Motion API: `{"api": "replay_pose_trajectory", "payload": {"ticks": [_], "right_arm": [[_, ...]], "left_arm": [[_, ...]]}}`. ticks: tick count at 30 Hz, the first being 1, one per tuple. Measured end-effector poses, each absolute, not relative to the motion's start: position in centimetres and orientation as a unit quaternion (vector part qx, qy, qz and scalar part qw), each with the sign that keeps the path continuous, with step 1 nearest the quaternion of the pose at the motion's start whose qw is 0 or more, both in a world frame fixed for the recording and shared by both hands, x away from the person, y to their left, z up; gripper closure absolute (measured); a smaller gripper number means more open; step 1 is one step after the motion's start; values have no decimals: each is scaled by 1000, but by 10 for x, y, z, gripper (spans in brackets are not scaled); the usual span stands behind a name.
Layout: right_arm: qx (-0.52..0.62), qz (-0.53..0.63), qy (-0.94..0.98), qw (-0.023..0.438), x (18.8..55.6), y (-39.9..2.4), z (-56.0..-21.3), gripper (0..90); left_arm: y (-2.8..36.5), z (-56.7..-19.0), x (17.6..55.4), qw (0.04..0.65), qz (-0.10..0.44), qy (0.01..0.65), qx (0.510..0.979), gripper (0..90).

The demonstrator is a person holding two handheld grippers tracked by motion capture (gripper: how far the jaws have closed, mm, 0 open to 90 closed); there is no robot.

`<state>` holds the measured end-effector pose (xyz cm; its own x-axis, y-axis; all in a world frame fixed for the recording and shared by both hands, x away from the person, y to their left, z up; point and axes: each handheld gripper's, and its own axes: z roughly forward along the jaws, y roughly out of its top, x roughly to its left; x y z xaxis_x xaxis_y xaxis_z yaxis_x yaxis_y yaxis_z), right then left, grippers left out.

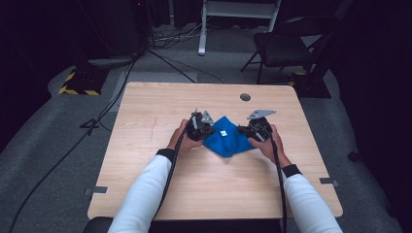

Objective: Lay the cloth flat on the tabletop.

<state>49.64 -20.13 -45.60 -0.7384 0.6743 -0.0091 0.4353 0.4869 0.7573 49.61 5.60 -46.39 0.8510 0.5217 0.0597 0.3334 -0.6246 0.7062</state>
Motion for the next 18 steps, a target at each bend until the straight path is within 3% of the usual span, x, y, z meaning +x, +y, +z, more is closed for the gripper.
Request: {"api": "replay_pose_trajectory", "payload": {"ticks": [6, 11, 15, 18], "right_arm": [[320, 384, 851, 161, 493, -202, -453, 900], [315, 384, 854, 156, 492, -199, -455, 900], [305, 385, 858, 151, 488, -196, -458, 900], [303, 385, 858, 153, 487, -196, -458, 892]], "left_arm": [[52, -468, 499, 363, 139, 279, 878, 552], [45, -470, 501, 371, 133, 284, 874, 392], [35, -478, 508, 342, 128, 313, 877, 372], [33, -481, 510, 342, 122, 310, 879, 502]]}}
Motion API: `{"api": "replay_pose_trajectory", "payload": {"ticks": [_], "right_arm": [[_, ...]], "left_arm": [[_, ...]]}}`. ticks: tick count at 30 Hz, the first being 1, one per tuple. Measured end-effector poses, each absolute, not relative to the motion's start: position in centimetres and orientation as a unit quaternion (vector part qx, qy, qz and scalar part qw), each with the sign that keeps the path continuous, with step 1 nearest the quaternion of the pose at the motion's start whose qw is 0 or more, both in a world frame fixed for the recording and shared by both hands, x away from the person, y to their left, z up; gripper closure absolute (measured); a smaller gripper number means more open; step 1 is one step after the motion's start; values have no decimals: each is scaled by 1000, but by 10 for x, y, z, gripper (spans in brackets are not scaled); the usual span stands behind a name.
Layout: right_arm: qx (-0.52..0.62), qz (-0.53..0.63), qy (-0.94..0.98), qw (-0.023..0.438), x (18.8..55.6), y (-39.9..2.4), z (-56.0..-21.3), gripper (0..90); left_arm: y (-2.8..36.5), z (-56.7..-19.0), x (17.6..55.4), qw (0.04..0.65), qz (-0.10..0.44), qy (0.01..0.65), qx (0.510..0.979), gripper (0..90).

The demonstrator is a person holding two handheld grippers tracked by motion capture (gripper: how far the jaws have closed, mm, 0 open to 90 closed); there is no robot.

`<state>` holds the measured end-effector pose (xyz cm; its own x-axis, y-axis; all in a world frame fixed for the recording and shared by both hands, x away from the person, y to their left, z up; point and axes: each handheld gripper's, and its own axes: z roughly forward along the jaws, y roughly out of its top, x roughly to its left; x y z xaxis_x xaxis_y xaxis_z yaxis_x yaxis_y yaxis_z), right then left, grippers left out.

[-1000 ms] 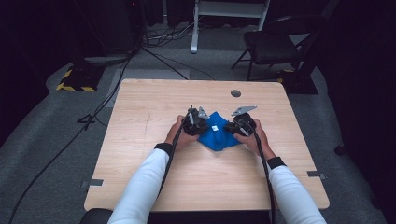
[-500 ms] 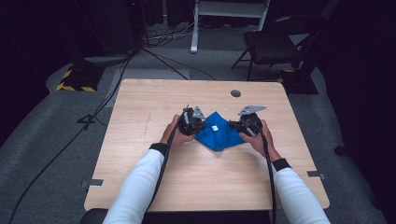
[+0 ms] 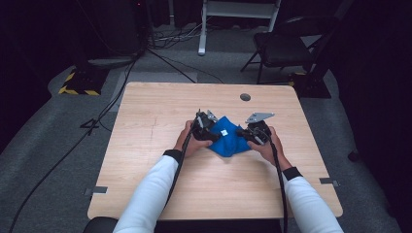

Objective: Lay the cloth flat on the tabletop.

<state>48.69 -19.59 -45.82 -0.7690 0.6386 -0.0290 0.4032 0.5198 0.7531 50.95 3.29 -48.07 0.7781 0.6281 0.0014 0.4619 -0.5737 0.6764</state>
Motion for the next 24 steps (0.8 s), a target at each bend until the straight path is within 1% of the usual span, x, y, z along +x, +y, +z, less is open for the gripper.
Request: {"api": "replay_pose_trajectory", "payload": {"ticks": [1, 3, 4, 5, 7, 8, 9, 10, 12, 13, 14, 16, 18, 21, 24], "right_arm": [[306, 383, 858, 155, 487, -197, -459, 849], [315, 379, 855, 161, 489, -199, -460, 787], [321, 376, 853, 166, 491, -200, -460, 737], [330, 374, 850, 171, 493, -202, -461, 683], [346, 376, 843, 166, 497, -205, -462, 618], [348, 376, 843, 164, 499, -206, -462, 574], [348, 376, 843, 164, 499, -206, -462, 574], [352, 364, 848, 158, 503, -205, -465, 497], [352, 360, 850, 157, 505, -205, -467, 489], [358, 356, 850, 149, 508, -205, -471, 479], [360, 356, 850, 147, 509, -205, -473, 485], [360, 355, 852, 136, 510, -205, -476, 532], [354, 354, 856, 129, 510, -205, -478, 658], [343, 350, 861, 133, 509, -202, -480, 797], [328, 348, 866, 142, 506, -199, -481, 897]], "left_arm": [[31, -482, 509, 337, 118, 299, 885, 564], [30, -482, 508, 333, 122, 292, 888, 657], [31, -481, 507, 330, 138, 285, 889, 691], [31, -479, 506, 330, 138, 284, 890, 730], [33, -478, 505, 335, 134, 274, 892, 792], [34, -477, 504, 331, 133, 268, 895, 814], [34, -477, 504, 331, 133, 268, 895, 828], [36, -477, 503, 329, 133, 259, 898, 837], [37, -476, 502, 331, 137, 258, 897, 843], [41, -473, 499, 341, 141, 261, 892, 843], [44, -472, 497, 346, 142, 259, 890, 843], [48, -472, 495, 346, 143, 256, 891, 844], [52, -473, 492, 348, 142, 254, 891, 845], [55, -473, 490, 347, 142, 250, 893, 847], [56, -472, 487, 350, 141, 244, 893, 848]]}}
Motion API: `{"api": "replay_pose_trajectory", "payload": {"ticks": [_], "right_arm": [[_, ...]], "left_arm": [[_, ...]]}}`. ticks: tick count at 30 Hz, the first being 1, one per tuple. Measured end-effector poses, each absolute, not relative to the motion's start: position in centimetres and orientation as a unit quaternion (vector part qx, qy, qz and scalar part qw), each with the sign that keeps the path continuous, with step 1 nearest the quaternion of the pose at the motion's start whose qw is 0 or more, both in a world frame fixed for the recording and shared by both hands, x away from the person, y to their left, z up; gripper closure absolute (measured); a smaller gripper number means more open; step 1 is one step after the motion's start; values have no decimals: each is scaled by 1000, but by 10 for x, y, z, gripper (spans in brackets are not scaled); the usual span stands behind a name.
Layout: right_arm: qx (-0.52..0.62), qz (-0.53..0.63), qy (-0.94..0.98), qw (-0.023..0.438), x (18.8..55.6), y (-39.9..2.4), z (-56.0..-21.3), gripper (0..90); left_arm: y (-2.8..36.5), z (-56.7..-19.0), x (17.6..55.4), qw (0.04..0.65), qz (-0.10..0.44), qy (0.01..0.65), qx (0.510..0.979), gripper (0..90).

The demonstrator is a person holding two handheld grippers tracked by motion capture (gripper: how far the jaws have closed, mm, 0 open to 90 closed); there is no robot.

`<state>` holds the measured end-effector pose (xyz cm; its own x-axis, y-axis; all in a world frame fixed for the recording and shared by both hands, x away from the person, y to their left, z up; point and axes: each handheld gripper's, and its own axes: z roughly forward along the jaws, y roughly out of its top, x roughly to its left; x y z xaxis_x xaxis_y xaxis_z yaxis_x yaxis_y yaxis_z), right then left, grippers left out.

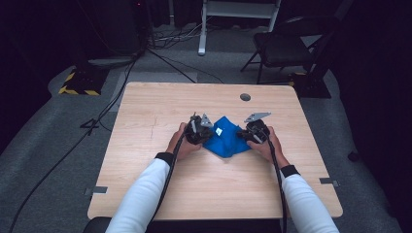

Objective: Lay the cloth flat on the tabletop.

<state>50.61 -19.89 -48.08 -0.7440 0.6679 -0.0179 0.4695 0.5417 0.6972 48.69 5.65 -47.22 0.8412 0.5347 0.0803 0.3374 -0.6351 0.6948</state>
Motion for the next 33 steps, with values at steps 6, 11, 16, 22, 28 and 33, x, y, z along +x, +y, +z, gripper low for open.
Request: {"api": "replay_pose_trajectory", "payload": {"ticks": [6, 11, 16, 22, 28, 33], "right_arm": [[330, 359, 858, 158, 505, -200, -474, 749], [367, 378, 834, 165, 512, -203, -466, 540], [367, 371, 838, 160, 511, -191, -465, 447], [366, 381, 836, 149, 511, -182, -465, 410], [372, 358, 840, 166, 512, -176, -465, 419], [398, 341, 837, 160, 515, -186, -471, 421]], "left_arm": [[58, -469, 481, 353, 142, 233, 895, 850], [56, -470, 472, 354, 136, 217, 900, 850], [56, -474, 462, 355, 134, 204, 903, 851], [56, -477, 453, 348, 136, 193, 907, 851], [56, -476, 450, 345, 136, 188, 910, 851], [59, -477, 448, 344, 136, 187, 910, 850]]}}
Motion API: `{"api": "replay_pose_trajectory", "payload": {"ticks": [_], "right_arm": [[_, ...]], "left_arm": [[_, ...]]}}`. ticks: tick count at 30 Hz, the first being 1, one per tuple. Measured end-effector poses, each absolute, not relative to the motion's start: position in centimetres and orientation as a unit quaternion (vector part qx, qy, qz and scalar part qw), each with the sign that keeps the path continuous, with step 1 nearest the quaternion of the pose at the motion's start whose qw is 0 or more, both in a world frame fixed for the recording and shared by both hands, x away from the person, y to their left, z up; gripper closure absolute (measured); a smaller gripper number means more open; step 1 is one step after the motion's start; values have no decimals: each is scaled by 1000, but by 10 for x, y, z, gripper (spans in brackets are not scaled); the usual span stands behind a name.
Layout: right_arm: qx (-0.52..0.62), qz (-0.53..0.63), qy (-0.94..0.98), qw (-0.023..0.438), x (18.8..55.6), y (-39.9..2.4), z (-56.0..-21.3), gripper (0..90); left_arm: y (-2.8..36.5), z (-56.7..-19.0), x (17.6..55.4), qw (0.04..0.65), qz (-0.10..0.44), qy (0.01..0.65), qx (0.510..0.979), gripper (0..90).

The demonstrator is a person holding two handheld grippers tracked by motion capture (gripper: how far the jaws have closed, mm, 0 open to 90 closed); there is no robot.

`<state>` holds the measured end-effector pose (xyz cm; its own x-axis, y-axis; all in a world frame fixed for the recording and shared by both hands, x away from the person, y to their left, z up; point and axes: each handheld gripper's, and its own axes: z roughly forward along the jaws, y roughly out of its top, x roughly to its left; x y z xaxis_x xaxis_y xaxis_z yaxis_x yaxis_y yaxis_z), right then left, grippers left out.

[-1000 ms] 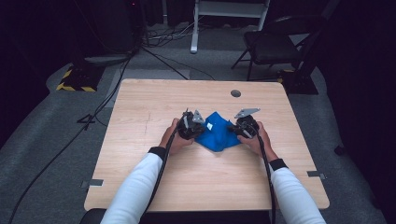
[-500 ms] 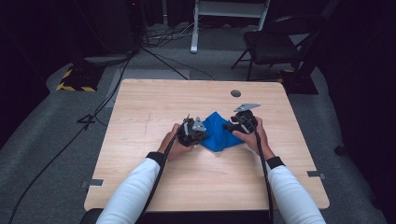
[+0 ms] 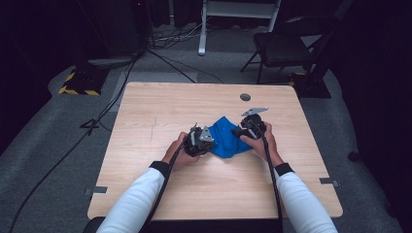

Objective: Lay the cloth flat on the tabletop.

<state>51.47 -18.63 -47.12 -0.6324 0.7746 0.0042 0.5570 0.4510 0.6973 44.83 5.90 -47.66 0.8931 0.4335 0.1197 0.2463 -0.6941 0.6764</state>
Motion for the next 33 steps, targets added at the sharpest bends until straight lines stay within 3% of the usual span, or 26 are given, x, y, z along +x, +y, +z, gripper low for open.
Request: {"api": "replay_pose_trajectory", "payload": {"ticks": [2, 5, 6, 7, 10, 33], "right_arm": [[404, 340, 835, 154, 514, -191, -473, 436], [387, 339, 846, 141, 511, -193, -475, 650], [387, 339, 846, 141, 511, -193, -475, 650], [373, 345, 850, 139, 508, -194, -475, 777], [354, 346, 857, 143, 503, -192, -473, 897], [335, 396, 842, 146, 434, -233, -451, 885]], "left_arm": [[61, -476, 447, 344, 136, 187, 910, 850], [63, -477, 446, 344, 137, 187, 910, 850], [63, -477, 446, 344, 137, 187, 910, 850], [63, -477, 446, 342, 138, 187, 911, 850], [65, -477, 445, 342, 139, 188, 910, 851], [87, -467, 412, 339, 137, 158, 917, 856]]}}
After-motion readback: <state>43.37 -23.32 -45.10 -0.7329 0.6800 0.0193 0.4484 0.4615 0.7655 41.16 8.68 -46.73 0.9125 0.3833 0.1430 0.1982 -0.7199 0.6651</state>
